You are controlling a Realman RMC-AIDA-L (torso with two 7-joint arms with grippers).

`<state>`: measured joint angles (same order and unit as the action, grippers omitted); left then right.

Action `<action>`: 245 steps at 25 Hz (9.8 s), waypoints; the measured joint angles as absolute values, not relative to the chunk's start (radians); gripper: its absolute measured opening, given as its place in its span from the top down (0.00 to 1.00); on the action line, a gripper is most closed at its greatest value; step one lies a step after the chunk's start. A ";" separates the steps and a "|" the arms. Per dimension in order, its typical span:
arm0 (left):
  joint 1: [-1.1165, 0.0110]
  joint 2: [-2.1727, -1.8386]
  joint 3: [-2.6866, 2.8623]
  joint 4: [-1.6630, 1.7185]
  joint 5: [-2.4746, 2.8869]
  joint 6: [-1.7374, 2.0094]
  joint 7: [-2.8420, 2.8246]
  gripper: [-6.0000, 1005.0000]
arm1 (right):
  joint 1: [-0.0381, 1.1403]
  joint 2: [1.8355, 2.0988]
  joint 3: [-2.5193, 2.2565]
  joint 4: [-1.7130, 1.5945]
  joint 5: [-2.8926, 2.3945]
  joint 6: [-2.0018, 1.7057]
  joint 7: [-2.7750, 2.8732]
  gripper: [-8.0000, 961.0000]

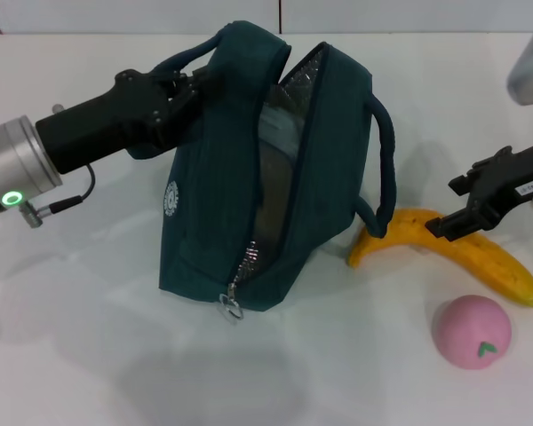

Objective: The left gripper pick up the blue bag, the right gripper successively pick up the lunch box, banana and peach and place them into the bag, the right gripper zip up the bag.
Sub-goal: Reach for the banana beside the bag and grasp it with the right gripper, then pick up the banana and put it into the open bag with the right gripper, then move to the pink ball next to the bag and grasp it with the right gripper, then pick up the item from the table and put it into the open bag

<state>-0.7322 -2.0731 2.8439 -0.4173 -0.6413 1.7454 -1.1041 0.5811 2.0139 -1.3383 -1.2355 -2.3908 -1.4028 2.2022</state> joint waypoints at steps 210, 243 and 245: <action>-0.717 -2.081 2.844 -0.359 -0.666 1.744 -1.034 0.96 | 0.241 1.998 -0.882 -0.580 -1.846 -1.540 1.143 0.42; -0.710 -2.080 2.844 -0.330 -0.683 1.752 -0.988 0.96 | 0.552 2.011 -0.812 -0.490 -1.451 -1.840 1.209 0.79; -0.712 -2.081 2.844 -0.330 -0.683 1.752 -0.988 0.96 | 0.589 2.011 -0.868 -0.548 -1.452 -1.784 1.279 0.81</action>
